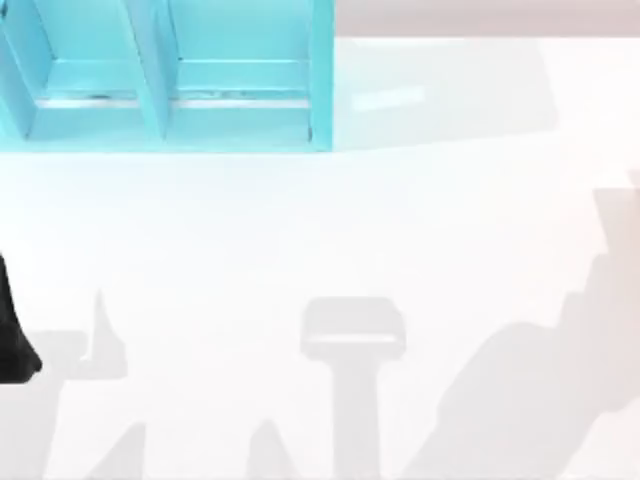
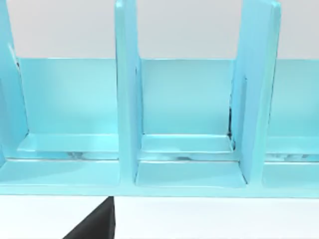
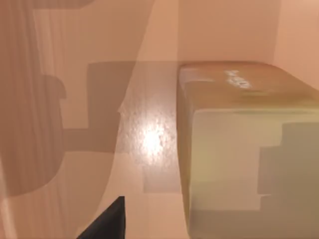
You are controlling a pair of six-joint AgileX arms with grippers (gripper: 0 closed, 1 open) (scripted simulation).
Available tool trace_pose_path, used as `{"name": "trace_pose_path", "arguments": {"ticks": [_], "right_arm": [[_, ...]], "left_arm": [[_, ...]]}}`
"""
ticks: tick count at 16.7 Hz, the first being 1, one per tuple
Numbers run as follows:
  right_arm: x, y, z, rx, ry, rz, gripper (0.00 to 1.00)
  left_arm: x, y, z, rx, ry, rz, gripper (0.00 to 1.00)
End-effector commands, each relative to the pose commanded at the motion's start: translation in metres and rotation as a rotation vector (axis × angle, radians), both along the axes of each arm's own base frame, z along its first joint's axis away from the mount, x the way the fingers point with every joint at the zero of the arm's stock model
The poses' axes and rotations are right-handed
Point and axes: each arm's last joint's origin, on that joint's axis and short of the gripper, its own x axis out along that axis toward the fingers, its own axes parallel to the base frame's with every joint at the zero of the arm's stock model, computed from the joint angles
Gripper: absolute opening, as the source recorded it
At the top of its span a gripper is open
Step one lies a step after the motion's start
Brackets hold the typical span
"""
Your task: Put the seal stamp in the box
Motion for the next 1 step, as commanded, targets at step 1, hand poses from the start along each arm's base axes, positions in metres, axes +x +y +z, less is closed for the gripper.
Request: {"name": "trace_pose_path", "arguments": {"ticks": [1], "right_arm": [[0.0000,0.0000,0.0000,0.000,0.000,0.000,1.00]], "left_arm": [[0.0000,0.0000,0.0000,0.000,0.000,0.000,1.00]]}}
